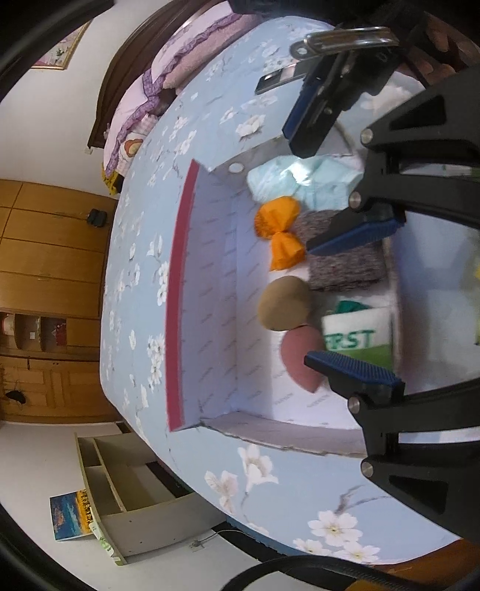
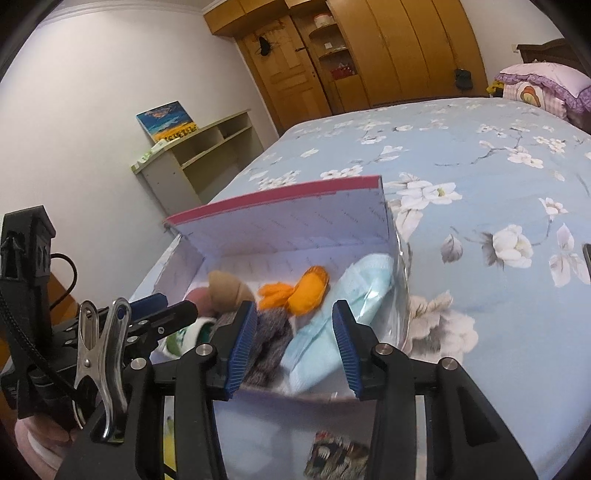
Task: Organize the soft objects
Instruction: 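Lower the orange bow and beige sponge into the box and open both tools, then move both tools back toward the remaining items on the bed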
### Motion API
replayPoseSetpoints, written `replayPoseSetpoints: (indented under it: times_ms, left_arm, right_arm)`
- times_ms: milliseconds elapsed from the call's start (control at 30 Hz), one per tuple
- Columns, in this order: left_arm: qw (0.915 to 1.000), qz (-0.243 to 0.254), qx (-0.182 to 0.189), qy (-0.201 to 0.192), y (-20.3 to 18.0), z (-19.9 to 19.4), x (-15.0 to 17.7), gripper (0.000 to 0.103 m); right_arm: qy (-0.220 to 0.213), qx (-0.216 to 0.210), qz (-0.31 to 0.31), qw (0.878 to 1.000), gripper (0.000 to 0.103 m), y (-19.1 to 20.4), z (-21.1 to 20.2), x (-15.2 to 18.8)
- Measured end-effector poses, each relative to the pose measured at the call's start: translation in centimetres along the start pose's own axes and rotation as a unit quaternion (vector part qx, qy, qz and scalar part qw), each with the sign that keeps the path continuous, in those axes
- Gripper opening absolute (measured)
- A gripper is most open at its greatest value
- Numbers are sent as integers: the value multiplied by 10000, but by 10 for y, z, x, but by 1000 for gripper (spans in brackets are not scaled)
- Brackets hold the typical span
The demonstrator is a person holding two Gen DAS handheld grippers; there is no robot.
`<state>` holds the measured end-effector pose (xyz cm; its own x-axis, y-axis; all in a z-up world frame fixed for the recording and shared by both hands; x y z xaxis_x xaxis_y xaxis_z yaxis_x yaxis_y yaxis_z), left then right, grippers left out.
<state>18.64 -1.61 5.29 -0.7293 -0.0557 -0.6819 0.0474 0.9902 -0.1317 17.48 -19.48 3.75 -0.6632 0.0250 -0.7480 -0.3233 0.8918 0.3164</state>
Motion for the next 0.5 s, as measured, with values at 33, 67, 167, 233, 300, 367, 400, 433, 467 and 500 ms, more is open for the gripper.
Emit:
replayPoseSetpoints:
  times_ms: [33, 67, 167, 233, 300, 367, 400, 433, 467, 500]
  left_arm:
    - [10000, 0, -3, 10, 1, -3, 3, 56]
    - [10000, -3, -8, 33, 1, -6, 6, 56]
    - [10000, -24, 31, 63, 2, -14, 15, 56]
    - [9999, -32, 65, 75, 2, -19, 21, 56]
    - [9999, -61, 78, 91, 4, -25, 28, 56]
    - [9998, -95, 119, 121, 5, -29, 35, 56]
    - [9997, -107, 135, 153, 5, -31, 39, 56]
    - [9997, -112, 156, 180, 6, -34, 43, 56]
    - [9996, -109, 173, 200, 5, -35, 46, 56]
    - [9995, -105, 181, 224, 5, -37, 50, 56]
  right_arm:
    - [26, -13, -9, 10000, 44, 1, -2, 2]
    - [57, -28, -19, 10000, 44, 3, -4, 5]
    - [139, -47, -77, 9999, 44, 9, -11, 12]
    - [207, -88, -131, 9997, 44, 14, -15, 19]
    - [269, -113, -156, 9995, 44, 17, -18, 25]
    - [307, -123, -161, 9993, 44, 19, -22, 32]
    - [331, -133, -157, 9992, 44, 19, -25, 36]
    - [351, -138, -150, 9992, 44, 19, -27, 39]
    - [366, -138, -138, 9991, 44, 20, -29, 42]
    - [377, -143, -135, 9991, 44, 20, -32, 45]
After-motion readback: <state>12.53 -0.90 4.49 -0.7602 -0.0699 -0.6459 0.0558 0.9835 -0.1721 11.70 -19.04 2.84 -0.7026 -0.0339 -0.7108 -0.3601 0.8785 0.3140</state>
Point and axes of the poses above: each gripper's, at about its wrist camera, not at the fingertips, and z roughly the way its jaws point, y to its left, x to its underside, the point moved 2 cm from there along z, roughly the way its jaws point, and after that the axes turned 4 degrees about -z, right-handed, at the moved point
